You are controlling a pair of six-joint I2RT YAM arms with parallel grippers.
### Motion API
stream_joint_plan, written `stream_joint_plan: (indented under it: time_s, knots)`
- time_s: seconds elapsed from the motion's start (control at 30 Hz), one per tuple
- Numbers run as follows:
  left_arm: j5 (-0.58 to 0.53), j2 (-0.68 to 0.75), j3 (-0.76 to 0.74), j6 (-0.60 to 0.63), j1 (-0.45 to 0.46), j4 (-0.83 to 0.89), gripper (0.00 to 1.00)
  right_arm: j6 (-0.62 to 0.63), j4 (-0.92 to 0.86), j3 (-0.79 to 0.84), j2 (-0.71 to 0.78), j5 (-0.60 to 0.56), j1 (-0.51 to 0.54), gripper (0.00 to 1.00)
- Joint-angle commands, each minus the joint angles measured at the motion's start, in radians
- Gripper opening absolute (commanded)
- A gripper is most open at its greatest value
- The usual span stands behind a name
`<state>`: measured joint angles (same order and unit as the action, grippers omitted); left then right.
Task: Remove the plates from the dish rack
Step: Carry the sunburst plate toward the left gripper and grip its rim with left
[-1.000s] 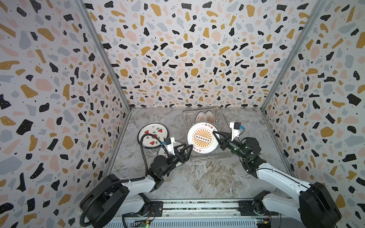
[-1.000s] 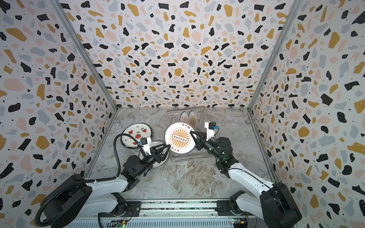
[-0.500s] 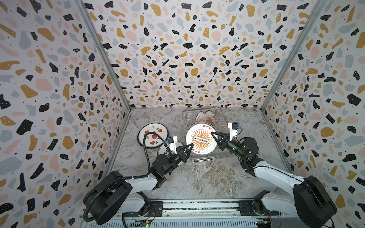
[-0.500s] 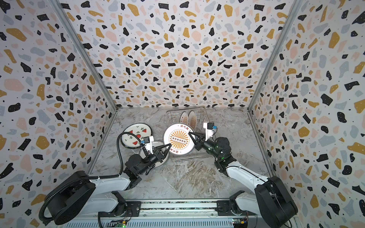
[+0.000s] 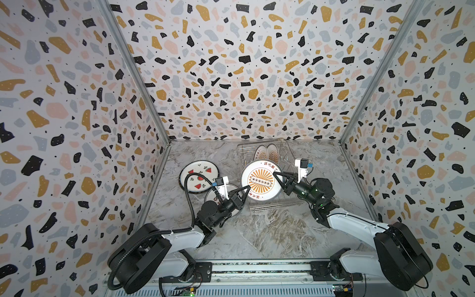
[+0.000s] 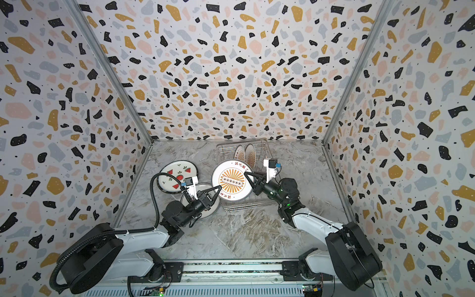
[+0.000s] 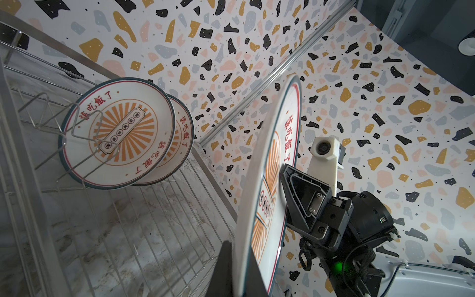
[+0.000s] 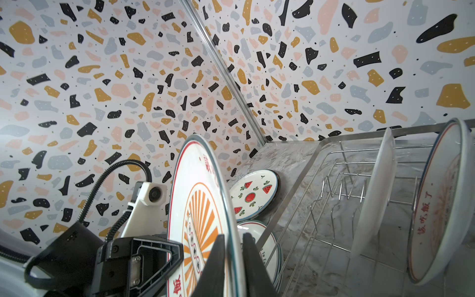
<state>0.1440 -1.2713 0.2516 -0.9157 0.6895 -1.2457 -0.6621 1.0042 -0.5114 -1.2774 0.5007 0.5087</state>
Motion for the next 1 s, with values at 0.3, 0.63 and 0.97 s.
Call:
stream_joint_plan:
  time_s: [0.3, 0.63, 0.97]
  knots:
    - [-0.131, 0.206, -0.051, 0.074, -0.005, 0.075, 0.00, 0.046, -0.074, -0.054, -0.015, -0.030, 0.010, 0.46]
    - [-0.176, 0.345, -0.076, 0.091, -0.030, 0.209, 0.00, 0.102, -0.130, -0.063, 0.006, -0.016, 0.025, 0.77]
    - [-0.182, 0.402, -0.128, 0.043, -0.117, 0.224, 0.00, 0.309, -0.300, -0.154, 0.009, -0.235, 0.218, 0.99]
